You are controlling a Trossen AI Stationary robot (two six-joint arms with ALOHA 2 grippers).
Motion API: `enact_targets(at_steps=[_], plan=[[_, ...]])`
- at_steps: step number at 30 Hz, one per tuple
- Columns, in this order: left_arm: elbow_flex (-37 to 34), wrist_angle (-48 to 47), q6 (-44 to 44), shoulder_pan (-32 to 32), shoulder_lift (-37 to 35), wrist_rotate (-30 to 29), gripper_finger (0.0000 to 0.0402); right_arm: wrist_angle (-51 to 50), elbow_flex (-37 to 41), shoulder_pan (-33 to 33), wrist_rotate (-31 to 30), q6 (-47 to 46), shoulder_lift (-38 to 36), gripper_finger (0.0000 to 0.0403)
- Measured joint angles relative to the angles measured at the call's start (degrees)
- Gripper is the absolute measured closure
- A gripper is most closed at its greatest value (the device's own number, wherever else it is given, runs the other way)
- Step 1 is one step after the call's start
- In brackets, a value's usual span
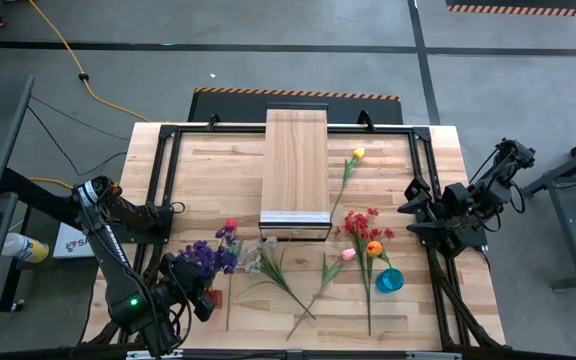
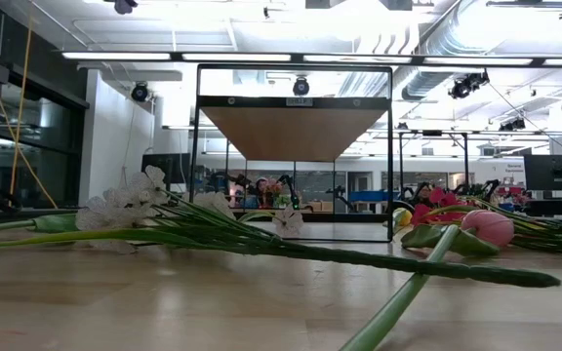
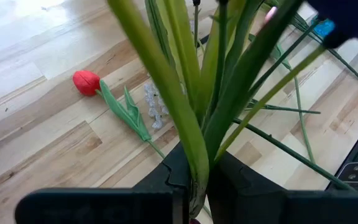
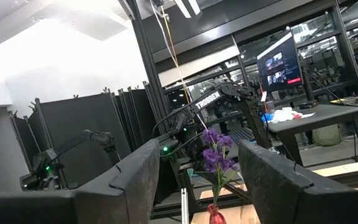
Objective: Pick and place flowers into a vace then onto a shelf
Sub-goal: Put the purple flowers into the red vase
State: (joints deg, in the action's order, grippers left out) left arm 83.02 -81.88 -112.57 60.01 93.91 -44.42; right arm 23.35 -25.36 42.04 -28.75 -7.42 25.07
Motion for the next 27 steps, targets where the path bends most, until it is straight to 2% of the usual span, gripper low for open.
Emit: enact_targets(at_steps=[3,6,17,22,27], plan=[[0.0,-0.05,0.02,0.02,0.0,0.0,0.0329,0.0,0.0,-0.02,0.0,0.0,-0.01,0.019],[0.0,-0.09,0.07,0.02,0.0,0.0,0.0307,0.0,0.0,-0.02,0.0,0.0,-0.02,0.0191],[0.0,-0.05,-0.2,0.02,0.0,0.11,0.0146,0.0,0.0,-0.02,0.0,0.0,-0.01,0.0197],[0.0,-0.03,-0.2,0.02,0.0,4.46,0.0104,0.02,0.0,0.0,0.0,0.0,-0.02,0.0198],[0.18,-0.09,-0.22,0.02,0.0,7.79,0.0079,0.01,0.0,-0.02,0.0,0.0,-0.02,0.0197]])
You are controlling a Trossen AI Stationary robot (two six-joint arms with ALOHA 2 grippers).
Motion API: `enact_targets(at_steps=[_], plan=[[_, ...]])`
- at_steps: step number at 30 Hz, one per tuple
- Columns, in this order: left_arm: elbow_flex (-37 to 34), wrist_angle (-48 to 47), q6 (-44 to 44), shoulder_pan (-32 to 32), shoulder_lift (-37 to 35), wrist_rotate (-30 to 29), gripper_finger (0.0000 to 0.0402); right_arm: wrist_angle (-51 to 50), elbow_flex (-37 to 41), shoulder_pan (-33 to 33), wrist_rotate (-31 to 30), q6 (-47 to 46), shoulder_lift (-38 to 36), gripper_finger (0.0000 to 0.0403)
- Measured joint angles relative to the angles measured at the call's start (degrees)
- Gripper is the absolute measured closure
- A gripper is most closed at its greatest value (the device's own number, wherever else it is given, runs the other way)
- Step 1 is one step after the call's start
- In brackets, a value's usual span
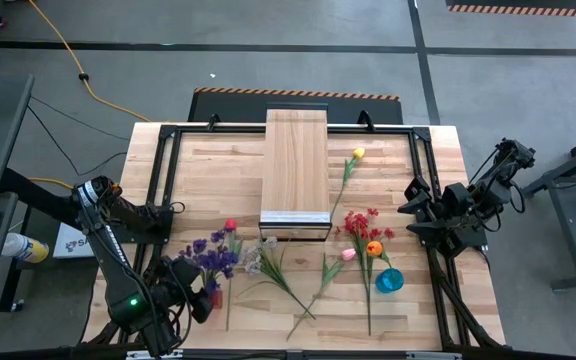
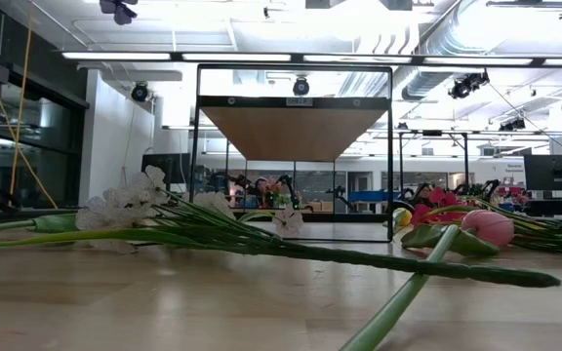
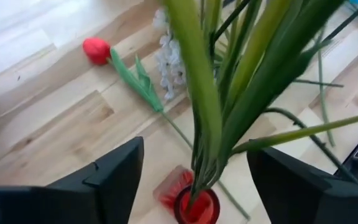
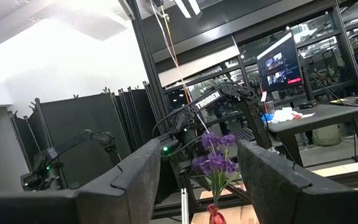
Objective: Pick and place flowers into a vace then onto a shelf
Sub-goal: Put the purple flowers into the red vase, then put the red tulip into the blue vase
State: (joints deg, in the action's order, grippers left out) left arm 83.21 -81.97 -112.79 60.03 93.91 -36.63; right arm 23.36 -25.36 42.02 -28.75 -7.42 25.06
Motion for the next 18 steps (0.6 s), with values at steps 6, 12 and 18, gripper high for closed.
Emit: enact_targets(at_steps=[6,12,18], plan=[[1.82,-0.51,0.02,0.0,0.0,0.09,0.0065,0.01,0.0,0.0,0.0,0.0,0.0,0.0191],[5.62,-0.59,1.9,0.56,0.0,2.09,0.0067,0.0,0.0,0.0,0.28,0.0,0.01,0.0192],[10.06,-0.92,1.93,3.6,0.0,2.82,0.007,0.01,0.0,0.0,0.82,0.0,0.01,0.0196]])
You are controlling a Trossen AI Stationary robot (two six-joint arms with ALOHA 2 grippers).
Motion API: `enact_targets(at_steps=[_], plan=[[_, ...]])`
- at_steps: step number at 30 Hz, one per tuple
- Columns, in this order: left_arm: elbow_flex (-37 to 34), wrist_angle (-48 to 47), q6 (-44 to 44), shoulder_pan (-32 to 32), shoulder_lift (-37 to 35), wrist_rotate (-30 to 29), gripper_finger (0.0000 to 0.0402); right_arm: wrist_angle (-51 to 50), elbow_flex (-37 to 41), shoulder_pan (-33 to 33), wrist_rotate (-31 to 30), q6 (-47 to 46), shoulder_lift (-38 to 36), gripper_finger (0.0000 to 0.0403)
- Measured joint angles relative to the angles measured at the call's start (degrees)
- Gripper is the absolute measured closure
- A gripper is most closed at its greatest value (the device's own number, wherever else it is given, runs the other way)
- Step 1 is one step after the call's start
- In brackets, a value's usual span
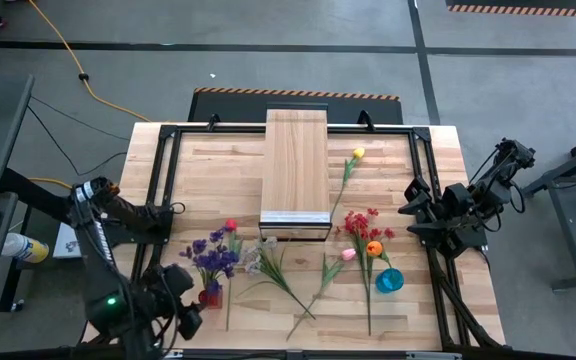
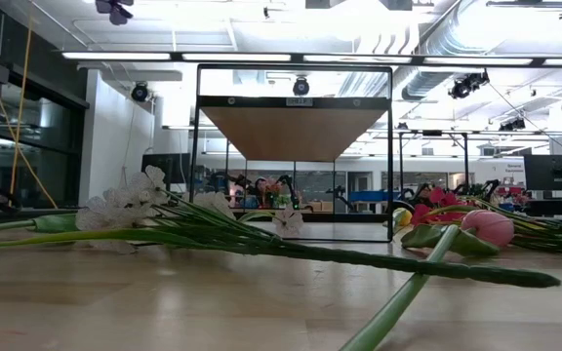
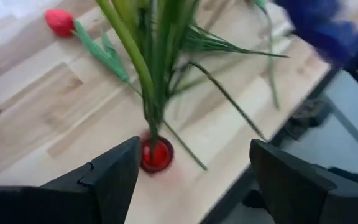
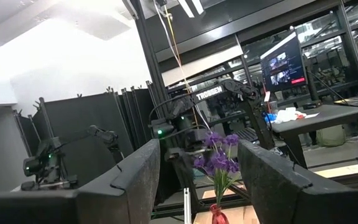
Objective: Pick and place flowers into a vace then onto a shelf
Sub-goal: Put the red tulip into the blue vase
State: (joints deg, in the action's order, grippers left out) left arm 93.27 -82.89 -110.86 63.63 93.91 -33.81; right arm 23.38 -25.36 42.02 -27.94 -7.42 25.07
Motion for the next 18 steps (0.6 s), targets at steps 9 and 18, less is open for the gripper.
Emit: enact_targets(at_steps=[9,18], plan=[[4.33,1.85,-0.39,3.72,0.0,-8.75,0.0071,-0.01,0.0,0.01,0.01,0.0,-0.01,0.0189],[4.33,7.1,-0.01,3.66,0.0,-7.21,0.0071,-0.02,0.0,0.0,0.07,0.66,-0.01,0.0198]])
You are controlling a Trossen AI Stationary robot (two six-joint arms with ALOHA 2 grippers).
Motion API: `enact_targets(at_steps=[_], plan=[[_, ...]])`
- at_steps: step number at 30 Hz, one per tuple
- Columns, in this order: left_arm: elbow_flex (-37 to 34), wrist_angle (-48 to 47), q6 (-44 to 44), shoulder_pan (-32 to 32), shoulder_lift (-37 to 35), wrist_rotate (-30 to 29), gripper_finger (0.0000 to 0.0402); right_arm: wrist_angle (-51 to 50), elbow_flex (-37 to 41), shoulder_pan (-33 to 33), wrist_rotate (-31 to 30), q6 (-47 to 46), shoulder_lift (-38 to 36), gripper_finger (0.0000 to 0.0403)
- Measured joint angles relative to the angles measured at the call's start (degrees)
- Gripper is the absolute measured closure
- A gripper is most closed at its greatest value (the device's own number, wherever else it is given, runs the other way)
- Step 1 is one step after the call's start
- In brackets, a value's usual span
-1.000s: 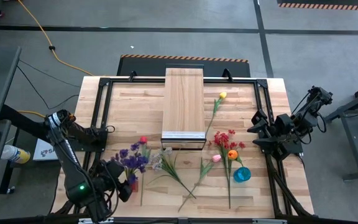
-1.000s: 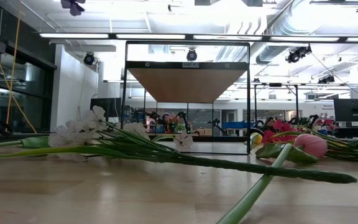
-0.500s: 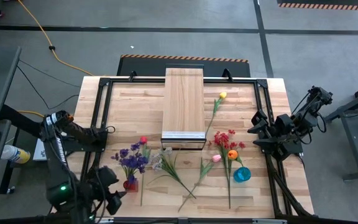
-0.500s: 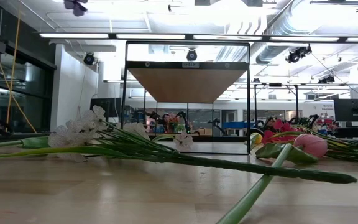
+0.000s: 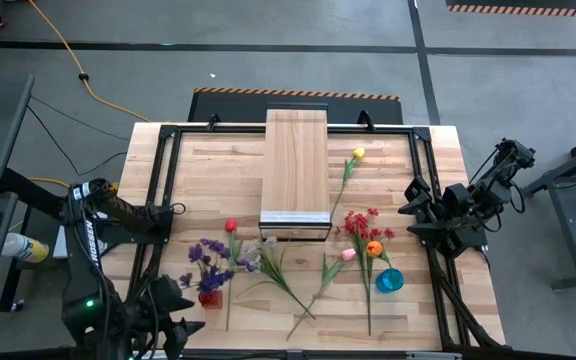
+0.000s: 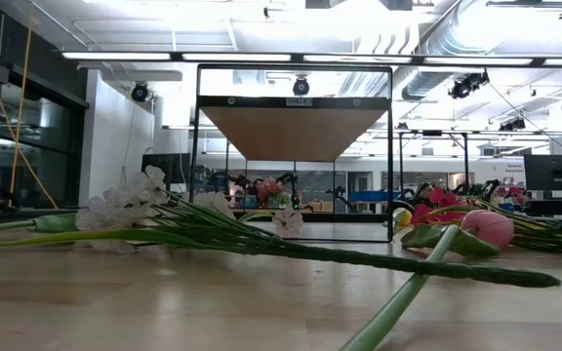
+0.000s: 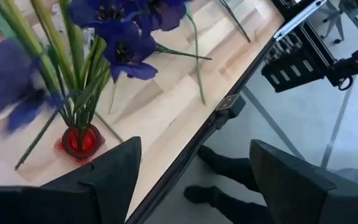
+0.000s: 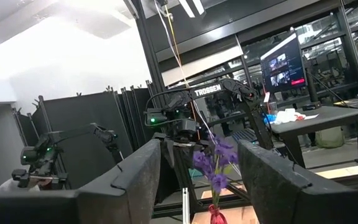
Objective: Pick and place flowers into a vace then onto a shelf
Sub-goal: Put the red tulip into the blue vase
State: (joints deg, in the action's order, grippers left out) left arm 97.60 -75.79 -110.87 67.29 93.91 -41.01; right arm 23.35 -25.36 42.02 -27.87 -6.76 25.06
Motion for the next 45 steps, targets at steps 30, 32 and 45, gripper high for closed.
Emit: enact_targets(at_steps=[30,32,45], plan=[[0.0,10.1,34.15,-3.82,-15.1,-28.59,0.0071,-0.02,0.0,0.02,1.69,0.81,0.01,0.0196],[0.0,10.1,36.16,-5.55,-17.34,-28.47,0.0071,-0.02,0.0,0.01,1.69,0.84,0.0,0.0198],[0.0,9.47,44.48,-22.63,-26.3,-18.08,0.0071,4.2,0.02,0.01,1.69,5.69,0.0,0.019]])
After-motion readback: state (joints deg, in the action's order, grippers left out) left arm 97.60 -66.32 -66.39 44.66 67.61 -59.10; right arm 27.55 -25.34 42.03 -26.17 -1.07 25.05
